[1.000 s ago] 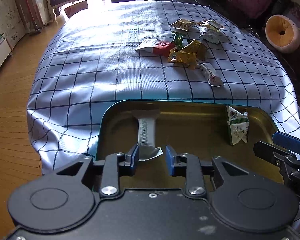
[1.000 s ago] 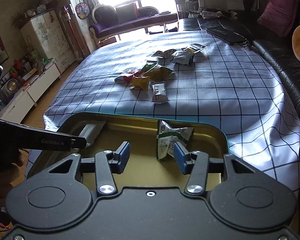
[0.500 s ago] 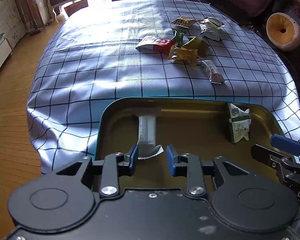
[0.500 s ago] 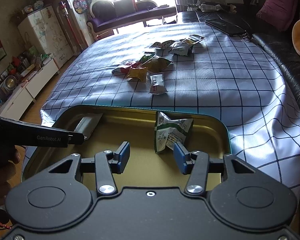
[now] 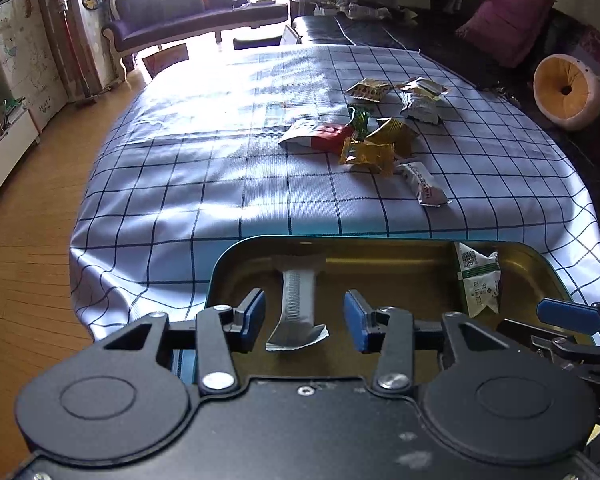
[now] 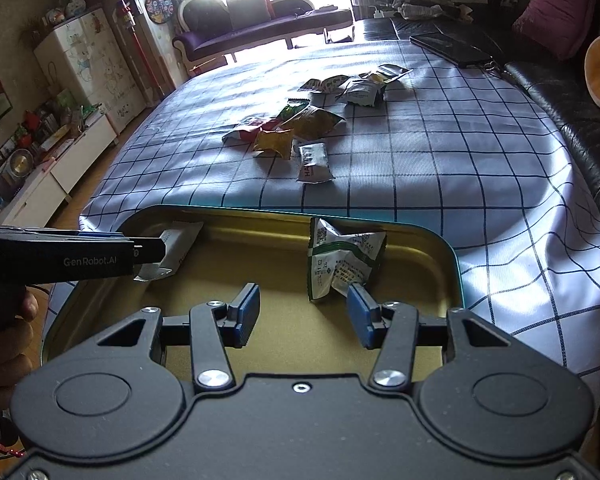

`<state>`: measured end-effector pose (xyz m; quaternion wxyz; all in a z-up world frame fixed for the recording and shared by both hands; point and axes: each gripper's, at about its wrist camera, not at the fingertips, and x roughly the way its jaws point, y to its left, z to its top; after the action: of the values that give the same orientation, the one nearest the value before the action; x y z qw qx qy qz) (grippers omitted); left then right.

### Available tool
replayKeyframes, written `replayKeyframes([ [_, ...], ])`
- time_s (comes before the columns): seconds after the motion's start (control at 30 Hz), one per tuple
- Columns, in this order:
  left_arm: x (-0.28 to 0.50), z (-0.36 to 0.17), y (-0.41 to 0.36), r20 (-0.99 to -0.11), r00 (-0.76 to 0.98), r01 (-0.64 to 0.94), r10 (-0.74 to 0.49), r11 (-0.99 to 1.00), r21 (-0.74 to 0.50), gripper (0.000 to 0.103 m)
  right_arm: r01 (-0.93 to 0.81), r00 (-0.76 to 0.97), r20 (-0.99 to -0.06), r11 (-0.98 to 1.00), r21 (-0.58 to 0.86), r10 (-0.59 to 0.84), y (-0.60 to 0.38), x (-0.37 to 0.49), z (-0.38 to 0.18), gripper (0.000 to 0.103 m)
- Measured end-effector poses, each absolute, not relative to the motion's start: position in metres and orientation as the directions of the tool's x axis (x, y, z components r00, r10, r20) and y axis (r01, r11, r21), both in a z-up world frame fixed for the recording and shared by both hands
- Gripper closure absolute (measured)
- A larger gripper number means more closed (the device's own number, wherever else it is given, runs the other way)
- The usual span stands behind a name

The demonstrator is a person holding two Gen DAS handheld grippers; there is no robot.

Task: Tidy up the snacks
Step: 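Open both tools and withdraw them from the tray toward the pile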

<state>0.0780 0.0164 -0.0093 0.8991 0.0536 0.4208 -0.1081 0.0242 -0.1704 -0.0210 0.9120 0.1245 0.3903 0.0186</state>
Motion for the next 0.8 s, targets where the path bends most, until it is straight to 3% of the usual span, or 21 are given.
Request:
replayKeyframes([
  [0.8,0.082,-0.008,0.03,-0.755,0.625,0.186,-0.198,0.977,-0.103,0.051,0.078,0.673,-0.728,0.966,0.248,0.133,-0.172,0.028,-0.027,0.046],
])
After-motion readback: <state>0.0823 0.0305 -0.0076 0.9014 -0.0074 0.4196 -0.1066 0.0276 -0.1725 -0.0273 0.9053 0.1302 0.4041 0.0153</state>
